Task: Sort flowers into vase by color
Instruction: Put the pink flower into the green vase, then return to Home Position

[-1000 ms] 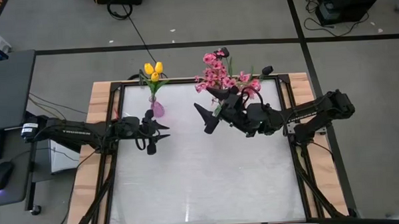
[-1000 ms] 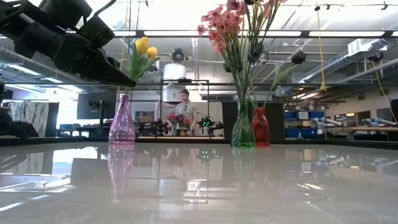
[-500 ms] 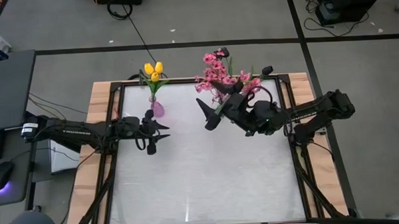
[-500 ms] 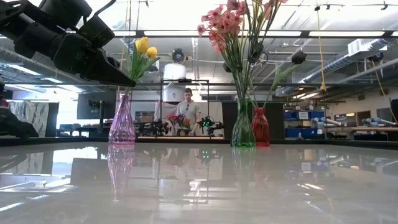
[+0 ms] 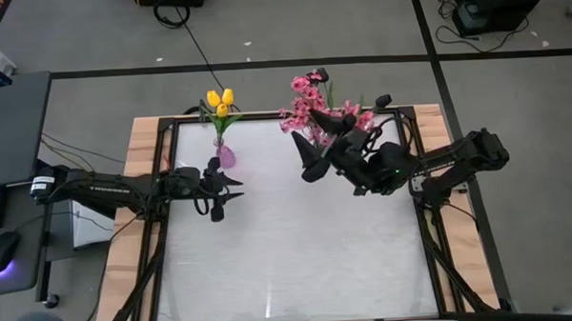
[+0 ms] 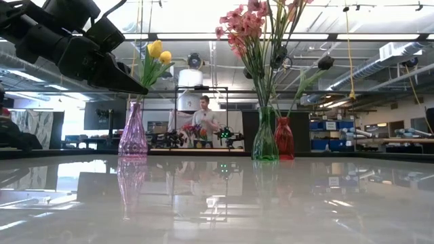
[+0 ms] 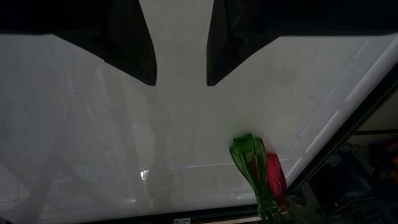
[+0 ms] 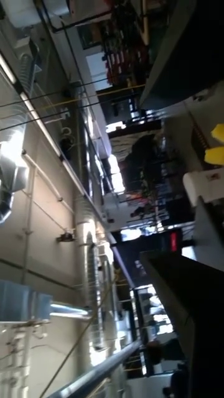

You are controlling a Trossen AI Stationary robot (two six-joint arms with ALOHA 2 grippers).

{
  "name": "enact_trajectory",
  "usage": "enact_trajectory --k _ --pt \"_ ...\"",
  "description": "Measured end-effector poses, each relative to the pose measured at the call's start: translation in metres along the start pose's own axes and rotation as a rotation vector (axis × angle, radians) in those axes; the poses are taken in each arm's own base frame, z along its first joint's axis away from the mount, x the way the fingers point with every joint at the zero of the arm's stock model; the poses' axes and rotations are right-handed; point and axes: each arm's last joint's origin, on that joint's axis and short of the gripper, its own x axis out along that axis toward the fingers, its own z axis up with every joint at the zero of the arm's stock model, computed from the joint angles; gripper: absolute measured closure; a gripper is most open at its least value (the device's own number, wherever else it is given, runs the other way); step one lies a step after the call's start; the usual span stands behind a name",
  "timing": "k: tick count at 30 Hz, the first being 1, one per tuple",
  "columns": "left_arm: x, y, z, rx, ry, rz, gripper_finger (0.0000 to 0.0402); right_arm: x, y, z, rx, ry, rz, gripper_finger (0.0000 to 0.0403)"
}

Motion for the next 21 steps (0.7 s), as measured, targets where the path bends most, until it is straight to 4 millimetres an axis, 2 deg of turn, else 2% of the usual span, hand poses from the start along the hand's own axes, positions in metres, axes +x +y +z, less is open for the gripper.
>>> enact_trajectory --k 6,11,16,21 --pt "0.000 0.000 0.000 0.000 0.000 0.000 0.0255 -0.006 0.004 0.010 0.045 -0.033 0.012 0.0007" --pt "0.000 0.000 0.000 0.000 0.000 0.000 0.0255 -0.013 0.004 0.028 0.068 -0.048 0.029 0.0007" --pt "0.000 0.000 0.000 0.000 0.000 0.000 0.0255 -0.022 0.002 0.050 0.010 -0.045 0.048 0.0007" --pt "0.000 0.000 0.000 0.000 0.000 0.000 0.0255 -0.027 -0.002 0.060 -0.038 0.005 0.072 0.0007"
